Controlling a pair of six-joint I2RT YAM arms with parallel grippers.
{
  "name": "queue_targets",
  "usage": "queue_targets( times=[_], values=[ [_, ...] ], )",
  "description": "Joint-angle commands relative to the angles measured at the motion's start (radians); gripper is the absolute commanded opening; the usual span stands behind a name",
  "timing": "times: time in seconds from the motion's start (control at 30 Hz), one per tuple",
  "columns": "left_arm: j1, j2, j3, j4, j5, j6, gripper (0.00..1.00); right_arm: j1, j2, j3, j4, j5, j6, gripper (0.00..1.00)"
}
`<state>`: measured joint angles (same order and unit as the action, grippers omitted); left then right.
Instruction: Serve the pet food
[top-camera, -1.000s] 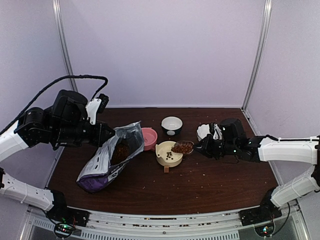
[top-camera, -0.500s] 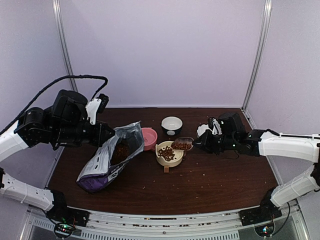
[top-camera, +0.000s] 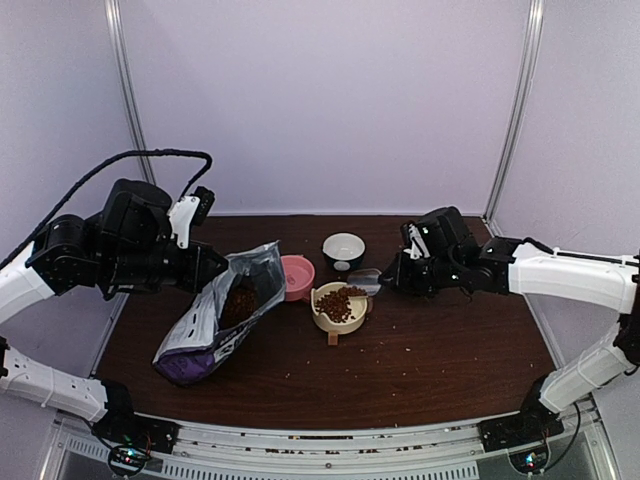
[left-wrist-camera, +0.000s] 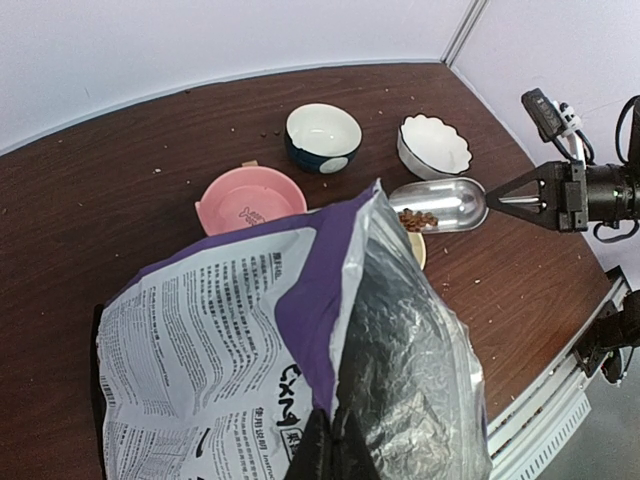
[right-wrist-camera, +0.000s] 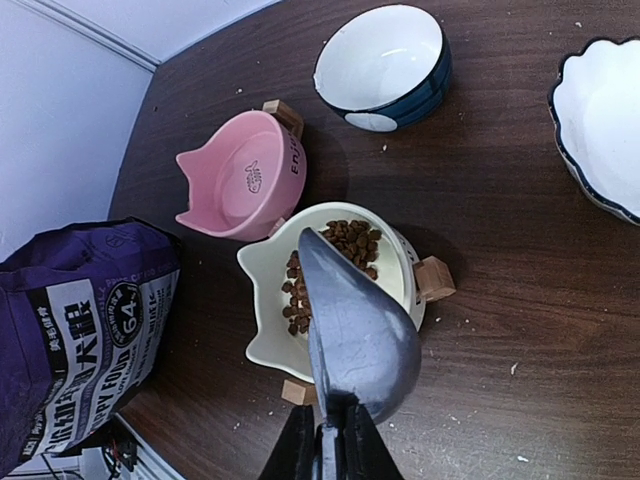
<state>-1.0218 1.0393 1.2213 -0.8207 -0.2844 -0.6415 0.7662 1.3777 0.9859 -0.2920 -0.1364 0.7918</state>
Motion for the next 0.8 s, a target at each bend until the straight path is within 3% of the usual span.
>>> queue_targets(
  times=[0.0,0.3,0.5,0.6,0.77],
  values=[
    [0.008,-0.024,0.009,0.084,-0.018,0.004,0.00,0.042,0.037,0.086,-0.111,0.102,-0.090,0.00],
    [0.007,-0.027,0.004,0.084,-0.015,0.003,0.00,0.115,0.093,0.195,-0.226,0.237,-0.167,0.00],
    [0.008,-0.025,0.002,0.104,-0.001,0.017,0.00,0.144,0.003,0.211,-0.252,0.319,-0.199,0.00],
    [0.007,-0.026,-0.003,0.129,0.022,0.030,0.00,0.146,-0.101,0.200,-0.207,0.228,-0.202,0.00],
    [0.007,-0.017,-0.002,0.152,0.044,0.043,0.00,0.172,-0.266,0.136,-0.013,-0.064,-0.156,0.00]
  ],
)
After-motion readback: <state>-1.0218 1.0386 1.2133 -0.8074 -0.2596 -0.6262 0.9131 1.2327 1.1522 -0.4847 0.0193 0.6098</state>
